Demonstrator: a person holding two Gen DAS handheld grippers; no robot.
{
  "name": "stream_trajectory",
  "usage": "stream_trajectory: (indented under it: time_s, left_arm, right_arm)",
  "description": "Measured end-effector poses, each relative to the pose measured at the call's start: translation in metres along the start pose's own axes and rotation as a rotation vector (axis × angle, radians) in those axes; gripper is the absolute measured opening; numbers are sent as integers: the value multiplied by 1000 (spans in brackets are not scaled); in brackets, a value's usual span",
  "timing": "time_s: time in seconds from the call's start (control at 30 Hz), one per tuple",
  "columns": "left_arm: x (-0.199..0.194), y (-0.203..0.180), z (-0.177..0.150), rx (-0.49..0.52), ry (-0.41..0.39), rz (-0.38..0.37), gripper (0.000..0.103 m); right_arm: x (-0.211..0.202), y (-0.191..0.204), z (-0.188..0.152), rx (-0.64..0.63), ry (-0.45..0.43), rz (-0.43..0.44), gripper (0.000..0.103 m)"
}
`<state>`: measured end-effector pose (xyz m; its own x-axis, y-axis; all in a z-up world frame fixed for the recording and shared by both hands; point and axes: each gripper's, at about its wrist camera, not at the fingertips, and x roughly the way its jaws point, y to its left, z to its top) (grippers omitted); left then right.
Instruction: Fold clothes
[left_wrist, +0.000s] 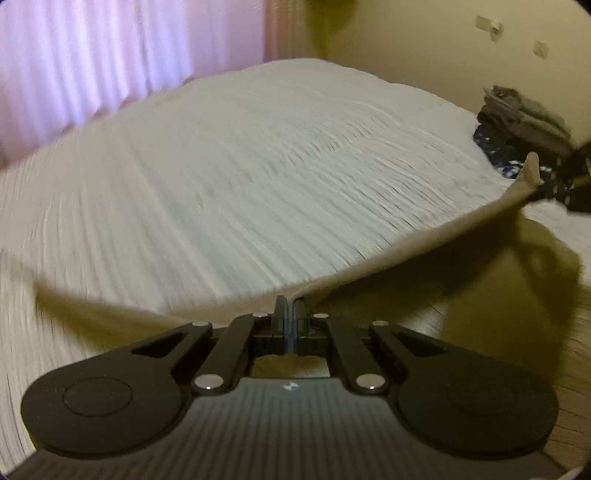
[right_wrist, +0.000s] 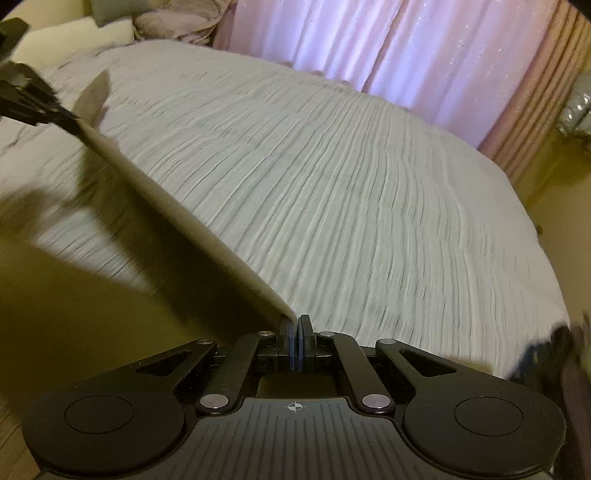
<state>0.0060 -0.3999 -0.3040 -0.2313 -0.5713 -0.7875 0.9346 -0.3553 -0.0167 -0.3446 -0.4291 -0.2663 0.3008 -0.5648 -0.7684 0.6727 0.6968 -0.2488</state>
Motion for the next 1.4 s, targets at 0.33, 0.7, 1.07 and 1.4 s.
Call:
stream_trajectory:
  time_s: [0.33, 0.7, 1.07, 1.4]
  left_arm:
    - [-51, -39, -116, -379, 141, 16, 14]
    - [-54, 13, -116, -906, 1, 61, 38]
    - [-50, 9, -128, -1111, -34, 60, 39]
    - [-37, 15, -130, -1164, -52, 123, 38]
  right_arm:
    - [-22, 79, -95, 165, 271, -82, 1]
    - [-52, -34, -166, 1482, -121, 114, 77]
    - [-41, -71, -220, 1823, -165, 129, 48]
    - [-42, -68, -231, 1751, -108, 116, 48]
